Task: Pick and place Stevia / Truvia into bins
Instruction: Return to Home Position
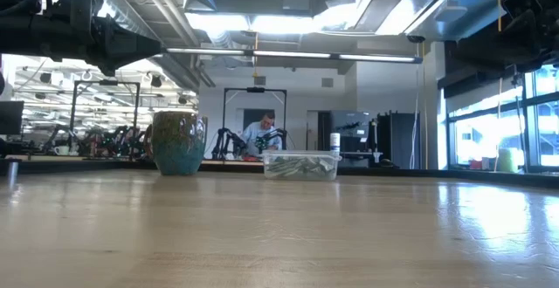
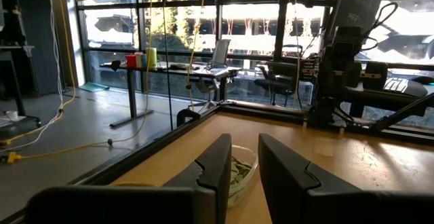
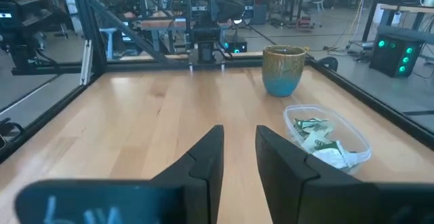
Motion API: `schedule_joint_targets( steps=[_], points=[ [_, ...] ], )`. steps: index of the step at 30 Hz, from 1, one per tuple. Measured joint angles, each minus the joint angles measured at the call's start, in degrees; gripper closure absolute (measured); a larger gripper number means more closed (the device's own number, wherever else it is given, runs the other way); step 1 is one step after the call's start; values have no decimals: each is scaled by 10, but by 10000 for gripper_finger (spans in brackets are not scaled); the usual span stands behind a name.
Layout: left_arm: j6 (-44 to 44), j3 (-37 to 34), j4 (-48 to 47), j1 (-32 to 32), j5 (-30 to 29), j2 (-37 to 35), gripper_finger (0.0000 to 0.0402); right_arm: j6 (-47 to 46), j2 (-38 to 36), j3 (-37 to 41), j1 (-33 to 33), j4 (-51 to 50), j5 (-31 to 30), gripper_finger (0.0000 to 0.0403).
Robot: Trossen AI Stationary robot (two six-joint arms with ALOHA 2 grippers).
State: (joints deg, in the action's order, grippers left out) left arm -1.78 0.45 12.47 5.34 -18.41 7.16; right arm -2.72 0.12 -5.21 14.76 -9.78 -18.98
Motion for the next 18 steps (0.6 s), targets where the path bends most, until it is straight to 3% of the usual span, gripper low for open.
schedule_joint_targets(
  steps=[18],
  points=[
    [0,0,0,0,0,0,332,-28,0,0,0,0,1,313]
  ],
)
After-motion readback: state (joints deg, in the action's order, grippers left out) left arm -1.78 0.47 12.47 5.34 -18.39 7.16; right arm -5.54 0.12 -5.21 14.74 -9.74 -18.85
